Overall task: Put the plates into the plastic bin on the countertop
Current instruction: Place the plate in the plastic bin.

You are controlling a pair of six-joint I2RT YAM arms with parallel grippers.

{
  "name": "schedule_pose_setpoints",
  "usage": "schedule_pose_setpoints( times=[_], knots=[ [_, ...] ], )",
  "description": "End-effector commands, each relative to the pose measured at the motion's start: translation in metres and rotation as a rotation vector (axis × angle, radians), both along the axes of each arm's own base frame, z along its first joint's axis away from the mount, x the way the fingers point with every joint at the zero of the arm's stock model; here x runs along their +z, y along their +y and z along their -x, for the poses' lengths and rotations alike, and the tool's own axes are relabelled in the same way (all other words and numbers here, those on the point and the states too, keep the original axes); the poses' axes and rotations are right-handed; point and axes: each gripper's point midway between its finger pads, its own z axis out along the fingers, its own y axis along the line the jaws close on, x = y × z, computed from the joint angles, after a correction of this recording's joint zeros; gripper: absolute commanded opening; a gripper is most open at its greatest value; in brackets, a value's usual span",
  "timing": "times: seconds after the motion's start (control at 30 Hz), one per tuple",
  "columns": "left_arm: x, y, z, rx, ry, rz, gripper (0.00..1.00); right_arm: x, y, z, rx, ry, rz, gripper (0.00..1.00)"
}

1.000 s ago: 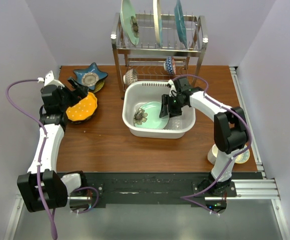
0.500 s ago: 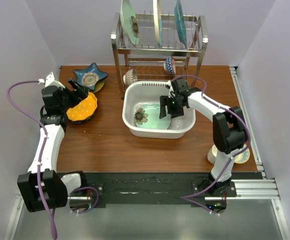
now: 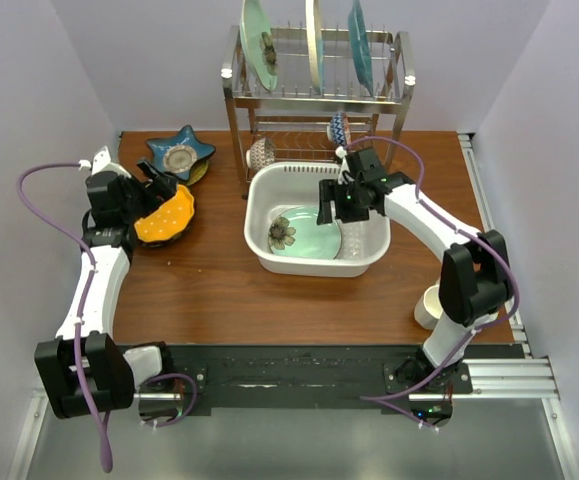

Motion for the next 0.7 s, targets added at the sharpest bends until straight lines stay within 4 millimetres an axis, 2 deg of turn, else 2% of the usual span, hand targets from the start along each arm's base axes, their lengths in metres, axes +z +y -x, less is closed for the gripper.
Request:
schedule_pose_setpoints(
  times=[0.0, 0.13, 0.23, 0.27, 0.33, 0.37, 0.43, 0.5, 0.53, 0.67],
  knots=[
    [0.0, 0.008, -0.004, 0.031, 0.024, -0.032, 1.0, 0.047, 0.007, -0.007, 0.01, -0.122, -0.055, 0.75],
    [-0.014, 0.013, -0.005, 0.053, 0.095, -0.038, 1.0, 0.067, 0.009, -0.004, 0.016, -0.163, -0.077, 0.75],
    [-0.027, 0.024, -0.004, 0.104, 0.165, -0.057, 1.0, 0.079, 0.012, -0.001, 0.023, -0.187, -0.091, 0.75],
    [-0.037, 0.035, -0.002, 0.167, 0.211, -0.073, 0.99, 0.082, 0.014, 0.001, 0.028, -0.195, -0.094, 0.75],
    [-0.043, 0.042, 0.002, 0.204, 0.267, -0.09, 0.99, 0.091, 0.017, 0.004, 0.036, -0.213, -0.105, 0.75],
    [-0.052, 0.05, 0.003, 0.24, 0.308, -0.107, 0.99, 0.094, 0.022, 0.006, 0.049, -0.221, -0.109, 0.75],
    [-0.059, 0.054, 0.005, 0.257, 0.351, -0.116, 0.99, 0.104, 0.027, 0.008, 0.053, -0.246, -0.118, 0.75],
    [-0.066, 0.056, 0.006, 0.27, 0.374, -0.124, 0.99, 0.109, 0.037, 0.015, 0.073, -0.262, -0.093, 0.75],
    [-0.07, 0.057, 0.007, 0.273, 0.385, -0.124, 0.99, 0.118, 0.045, 0.016, 0.086, -0.279, -0.1, 0.75],
    [-0.082, 0.059, 0.007, 0.281, 0.41, -0.114, 0.99, 0.133, 0.081, 0.034, 0.157, -0.306, -0.123, 0.75]
  ],
)
